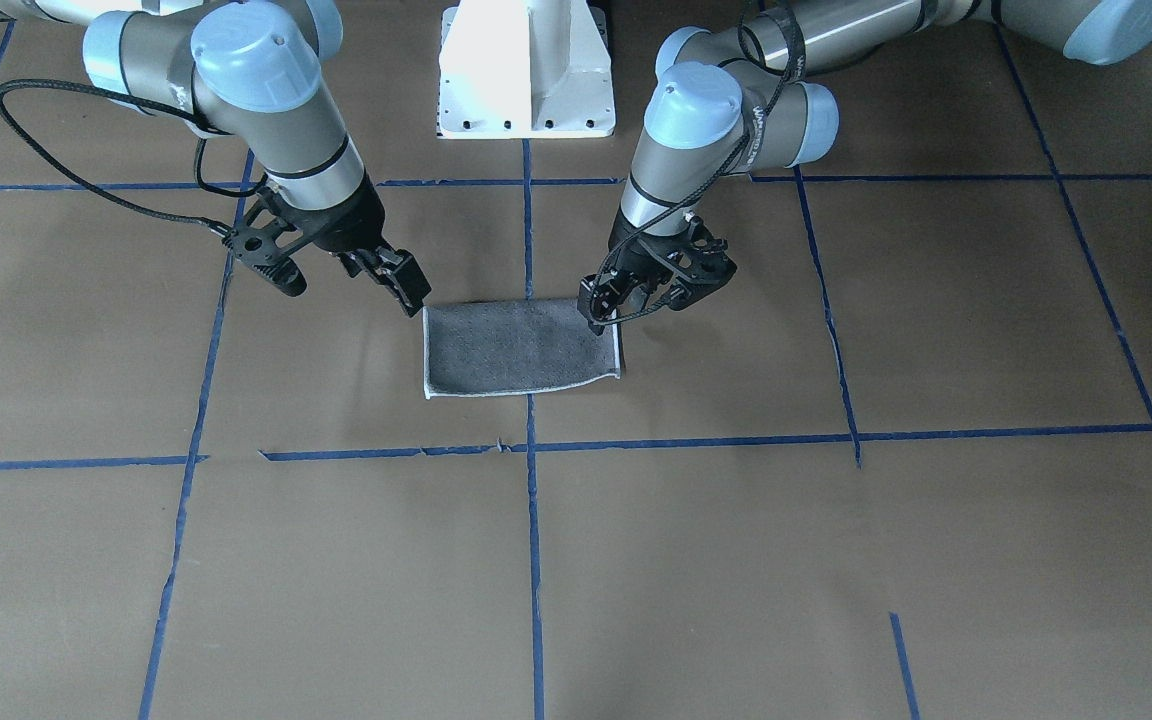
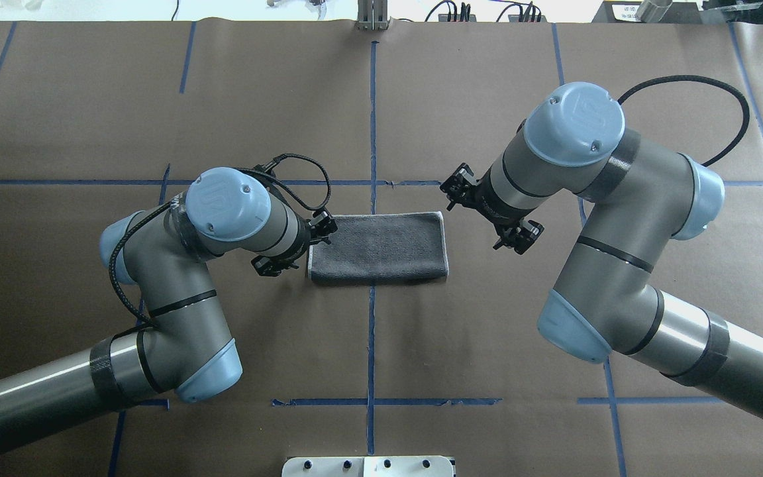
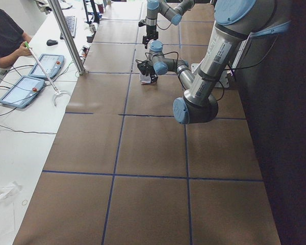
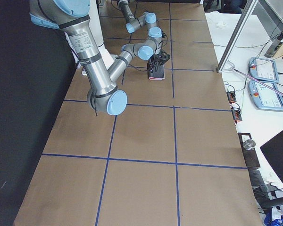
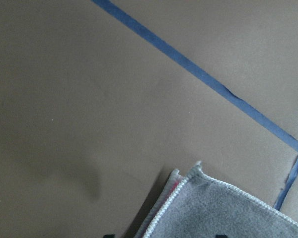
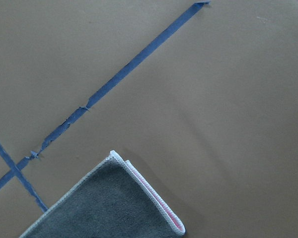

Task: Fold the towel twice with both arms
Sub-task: 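Release the fold and raise the right gripper while the left gripper holds on, then grasp the end of the folded strip nearest the left gripper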

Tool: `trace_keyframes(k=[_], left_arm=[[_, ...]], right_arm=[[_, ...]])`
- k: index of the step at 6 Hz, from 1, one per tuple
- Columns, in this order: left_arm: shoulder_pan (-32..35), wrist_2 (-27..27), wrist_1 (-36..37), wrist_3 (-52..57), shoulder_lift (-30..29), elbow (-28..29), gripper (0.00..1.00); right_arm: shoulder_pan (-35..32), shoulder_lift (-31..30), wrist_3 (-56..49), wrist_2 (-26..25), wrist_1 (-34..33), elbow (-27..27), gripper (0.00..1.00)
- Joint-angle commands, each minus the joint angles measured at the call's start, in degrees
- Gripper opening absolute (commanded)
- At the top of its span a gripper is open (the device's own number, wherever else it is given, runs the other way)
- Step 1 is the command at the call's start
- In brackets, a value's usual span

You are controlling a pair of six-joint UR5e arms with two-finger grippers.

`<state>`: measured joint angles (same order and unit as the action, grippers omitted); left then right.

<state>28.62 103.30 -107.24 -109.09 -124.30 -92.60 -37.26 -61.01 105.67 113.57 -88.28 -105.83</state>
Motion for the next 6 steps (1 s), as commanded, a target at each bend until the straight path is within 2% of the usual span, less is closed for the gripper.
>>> trace_keyframes(k=[1,2,3,5,6], left_arm=[[-1.89,-0.11,0.01,-2.34,0.37,0.57,0.70],[-2.51,-0.11,0.01,-2.70,0.46,0.57,0.68],[-2.52,-0.11,0.10,-2.71,0.63,0.57,0.58],[-2.52,-0.11,0.10,-2.53,0.72,0.40,0.26],[-2.52,-0.11,0.01,-2.44,0.81,0.40,0.19]], right_arm=[[-0.18,-0.52,-0.90,0.16,-0.05,-0.52,1.00],[-0.09,-0.52,-0.90,0.16,-0.05,-0.52,1.00],[0.08,-0.43,-0.90,0.07,0.12,-0.26,1.00],[0.17,-0.34,-0.90,-0.02,0.13,-0.26,1.00],[0.17,-0.34,-0.90,-0.11,0.13,-0.26,1.00]])
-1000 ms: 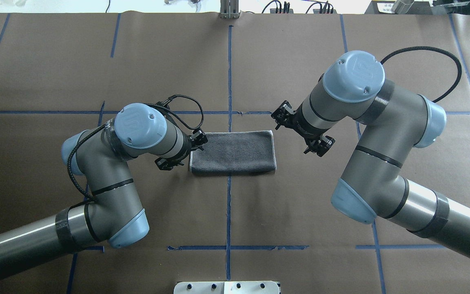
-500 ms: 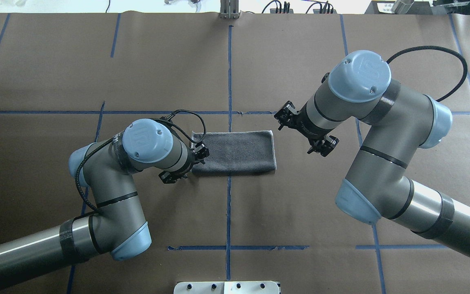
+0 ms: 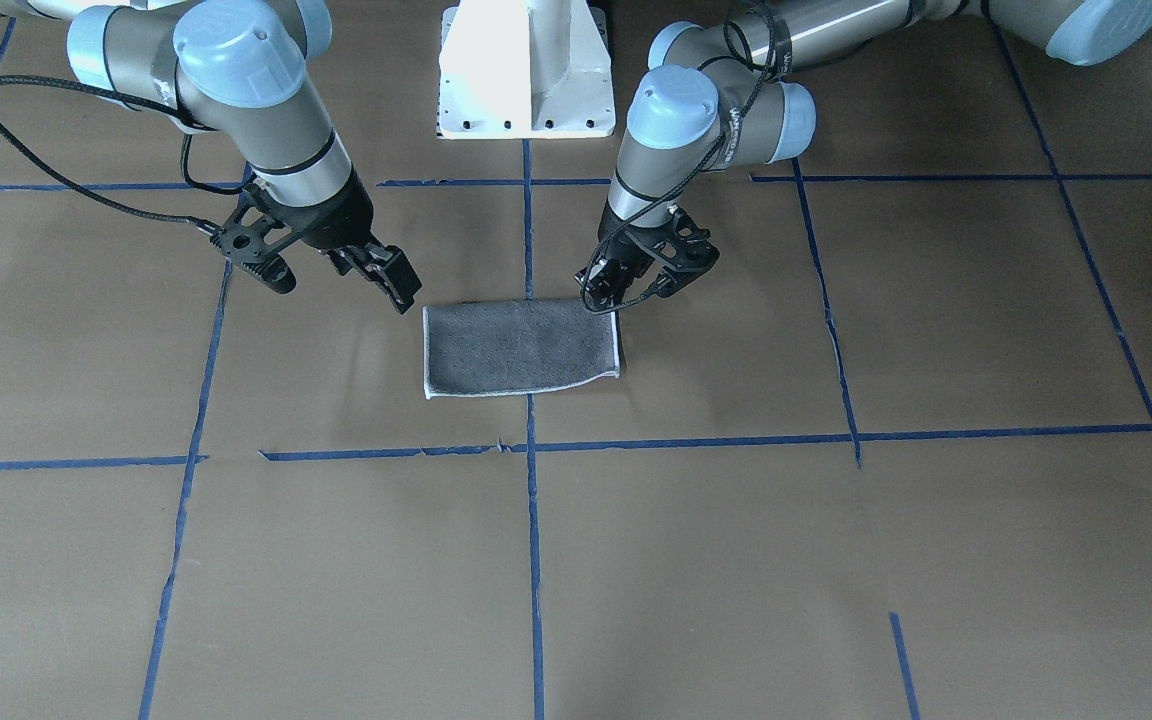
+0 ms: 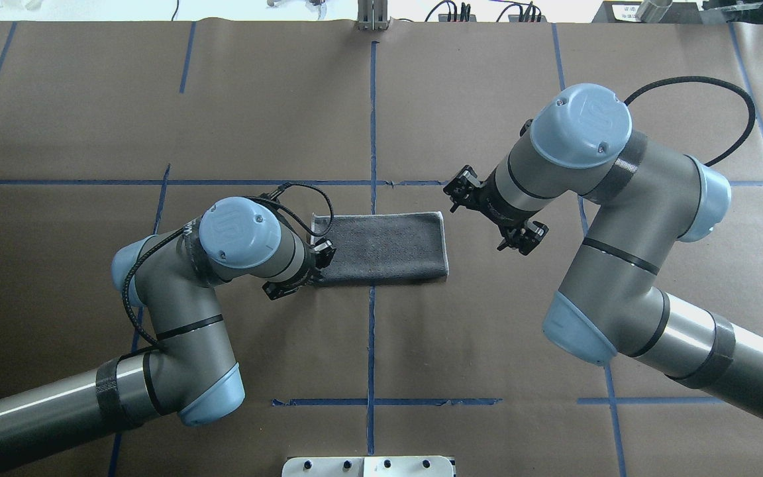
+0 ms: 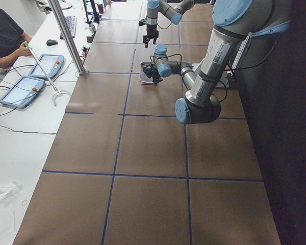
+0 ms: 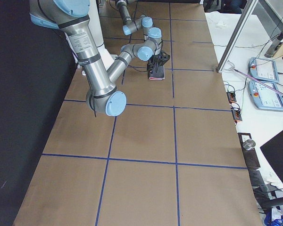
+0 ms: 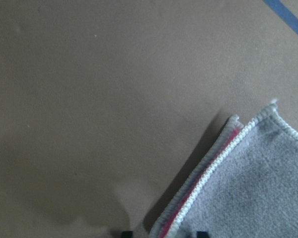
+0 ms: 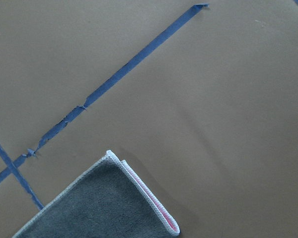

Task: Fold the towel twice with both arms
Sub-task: 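Grasp the end of the folded strip nearest the left gripper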

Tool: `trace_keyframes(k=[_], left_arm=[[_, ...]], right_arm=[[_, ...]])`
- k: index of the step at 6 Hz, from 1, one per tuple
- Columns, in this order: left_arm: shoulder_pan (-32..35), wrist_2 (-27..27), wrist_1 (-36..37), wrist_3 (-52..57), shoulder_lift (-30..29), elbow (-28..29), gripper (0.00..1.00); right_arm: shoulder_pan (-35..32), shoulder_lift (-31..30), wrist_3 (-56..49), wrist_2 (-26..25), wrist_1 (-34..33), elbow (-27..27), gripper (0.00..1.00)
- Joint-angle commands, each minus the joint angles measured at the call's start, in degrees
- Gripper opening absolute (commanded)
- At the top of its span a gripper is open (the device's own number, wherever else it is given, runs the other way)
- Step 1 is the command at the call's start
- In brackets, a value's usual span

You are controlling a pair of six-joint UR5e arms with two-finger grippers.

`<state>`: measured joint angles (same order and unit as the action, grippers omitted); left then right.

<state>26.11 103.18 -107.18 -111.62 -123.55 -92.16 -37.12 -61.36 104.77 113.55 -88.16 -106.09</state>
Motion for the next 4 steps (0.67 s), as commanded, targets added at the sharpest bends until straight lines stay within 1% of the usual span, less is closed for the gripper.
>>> trace_keyframes(k=[1,2,4], left_arm=[[0.00,0.00,0.04,0.09,0.07,-0.56,0.08],[0.52,0.00,0.22,0.09,-0.02,-0.91,0.02],[1.92,0.00,3.90,0.78,-1.33,-2.31,0.00]], right_arm=[[-0.05,0.01,0.00,0.00,-0.08,-0.08,1.00],[-0.05,-0.08,0.00,0.00,-0.08,0.00,1.00],[-0.92,-0.08,0.00,0.27,-0.35,-0.52,1.00]])
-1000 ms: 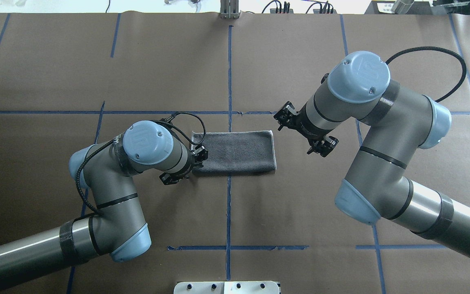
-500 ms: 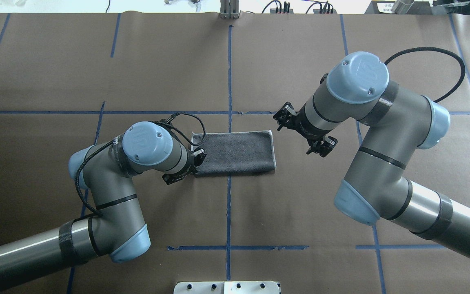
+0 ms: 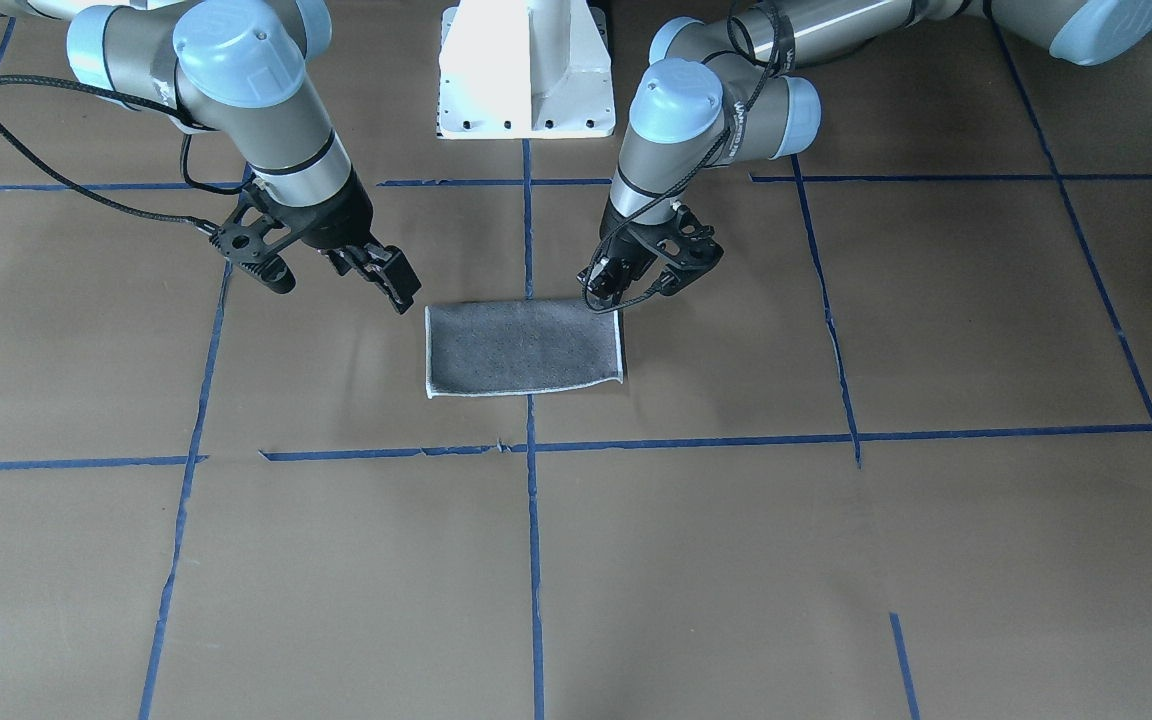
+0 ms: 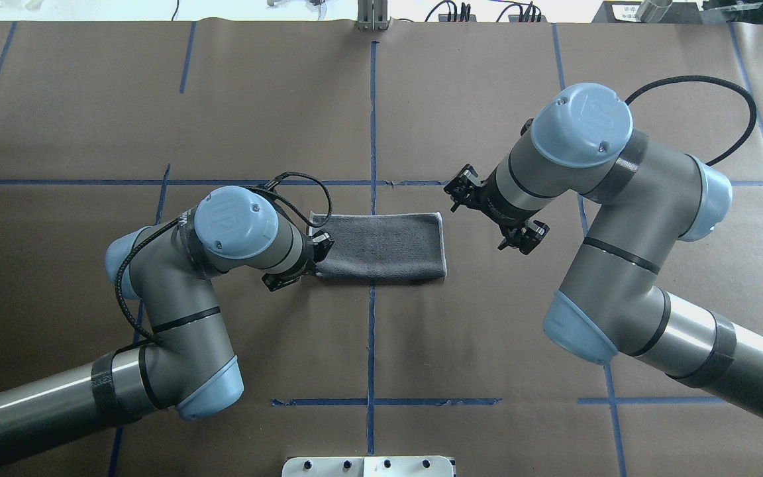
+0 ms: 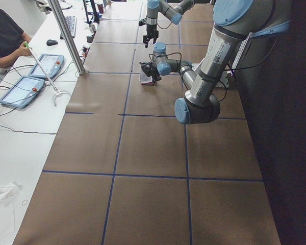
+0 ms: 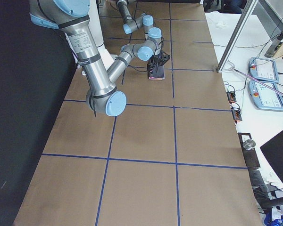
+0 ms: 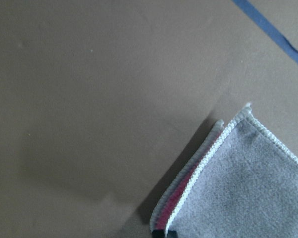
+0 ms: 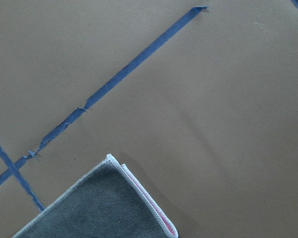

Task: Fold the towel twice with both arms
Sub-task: 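Grasp the end of the folded strip nearest the left gripper, then fold the held strip end over toward the other end with the left gripper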

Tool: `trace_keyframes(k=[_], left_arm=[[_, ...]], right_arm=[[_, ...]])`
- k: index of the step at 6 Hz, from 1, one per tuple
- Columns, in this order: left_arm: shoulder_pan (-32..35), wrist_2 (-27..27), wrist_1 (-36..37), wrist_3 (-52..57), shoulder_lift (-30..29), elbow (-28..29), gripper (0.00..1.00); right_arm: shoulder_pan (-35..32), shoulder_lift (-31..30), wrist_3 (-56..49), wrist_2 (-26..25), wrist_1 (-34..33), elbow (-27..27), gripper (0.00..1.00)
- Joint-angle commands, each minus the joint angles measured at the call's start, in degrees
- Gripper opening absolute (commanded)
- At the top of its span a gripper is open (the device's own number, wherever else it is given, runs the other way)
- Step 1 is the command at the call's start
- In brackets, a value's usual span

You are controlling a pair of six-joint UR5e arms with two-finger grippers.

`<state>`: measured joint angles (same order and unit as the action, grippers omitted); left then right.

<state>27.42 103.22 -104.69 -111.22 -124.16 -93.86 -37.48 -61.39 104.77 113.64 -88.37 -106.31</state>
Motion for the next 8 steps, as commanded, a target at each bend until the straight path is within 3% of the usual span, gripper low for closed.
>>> trace_keyframes(k=[1,2,4,6,8], left_arm=[[1.32,-0.13,1.50,0.48,-3.60,-0.10,0.00],[1.32,-0.39,1.42,0.48,-7.11,1.21,0.00],[0.28,-0.65,1.33,1.62,-17.12,11.63,0.01],[-4.45,-7.73,0.89,4.84,-20.14,13.69,0.01],[-5.18,-8.30,0.63,5.14,-24.44,18.78,0.02]], right_arm=[[-3.97,-3.26,-0.70,3.75,-0.92,-2.83,1.00],[-6.36,-7.65,-4.88,5.70,-1.02,-6.60,1.00],[-10.49,-10.32,-7.56,9.21,-1.02,-8.04,1.00],[-12.17,-11.29,-7.65,9.76,-1.02,-8.30,1.00],[-12.18,-11.82,-7.65,9.76,-1.02,-8.83,1.00]])
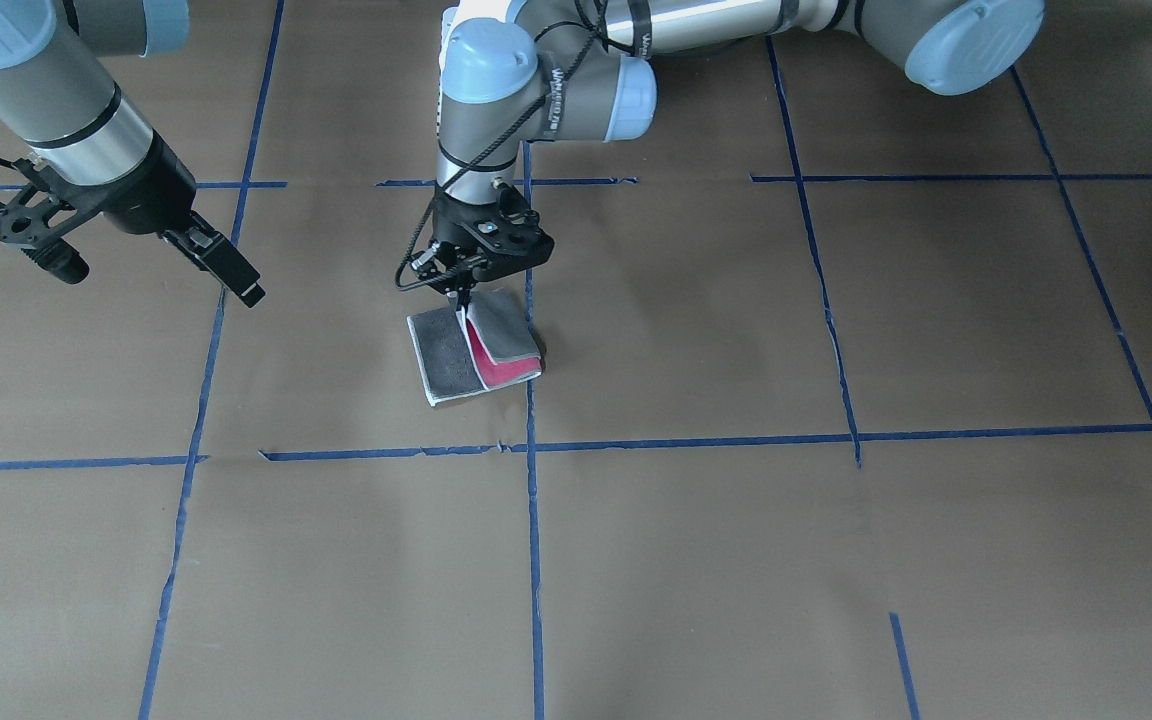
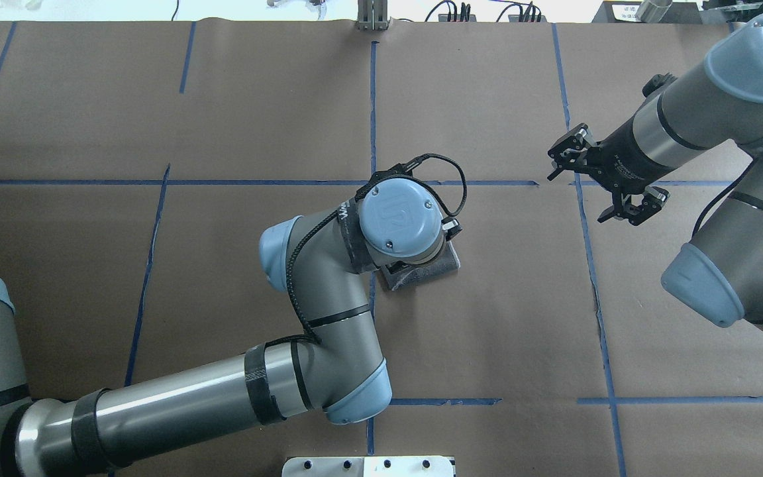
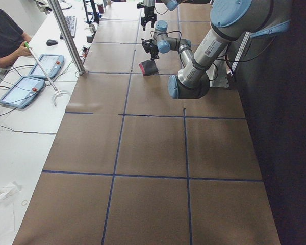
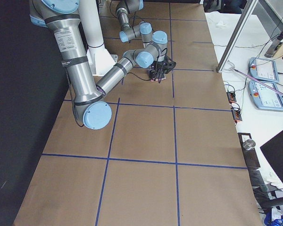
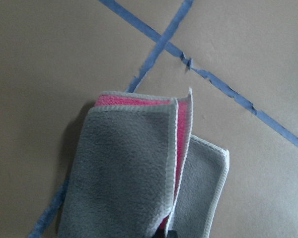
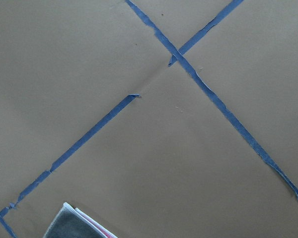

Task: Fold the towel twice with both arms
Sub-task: 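Fold the held strip end over toward the other end with the left gripper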

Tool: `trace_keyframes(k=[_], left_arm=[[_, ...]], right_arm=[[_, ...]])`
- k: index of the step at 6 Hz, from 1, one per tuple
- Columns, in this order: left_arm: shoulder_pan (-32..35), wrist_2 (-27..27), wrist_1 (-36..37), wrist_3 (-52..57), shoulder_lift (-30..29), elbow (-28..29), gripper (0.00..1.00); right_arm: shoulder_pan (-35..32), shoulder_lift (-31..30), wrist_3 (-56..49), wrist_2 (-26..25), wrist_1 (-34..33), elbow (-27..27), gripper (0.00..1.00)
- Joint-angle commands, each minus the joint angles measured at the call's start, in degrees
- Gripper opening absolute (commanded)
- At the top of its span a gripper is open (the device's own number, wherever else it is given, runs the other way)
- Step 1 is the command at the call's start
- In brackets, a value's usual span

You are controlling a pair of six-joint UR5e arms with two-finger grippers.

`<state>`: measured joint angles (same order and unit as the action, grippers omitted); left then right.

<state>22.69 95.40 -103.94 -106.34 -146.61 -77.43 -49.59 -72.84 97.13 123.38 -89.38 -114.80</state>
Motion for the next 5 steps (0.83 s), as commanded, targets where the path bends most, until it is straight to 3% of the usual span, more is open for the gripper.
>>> trace_keyframes(k=[1,3,4,5], left_arm=[[-0.54,-1.87,-0.64,0.25,-2.79,3.59,0.02],[-0.54,-5.04,-3.11,0.08,-8.57,11.65,0.02],[-0.54,-6.27,-3.28,0.25,-8.69,11.69,0.02],[-0.54,-7.59,-6.16,0.34,-8.78,13.95,0.09]], right_arm=[[0.02,-0.81,-0.01,0.02,0.00,-0.77,1.00],[-0.07,-1.16,-0.01,0.02,0.00,-1.30,1.00],[-0.07,-1.95,-0.01,0.02,0.00,-1.56,1.00],[-0.07,-3.26,-0.01,0.02,0.09,-2.78,1.00]])
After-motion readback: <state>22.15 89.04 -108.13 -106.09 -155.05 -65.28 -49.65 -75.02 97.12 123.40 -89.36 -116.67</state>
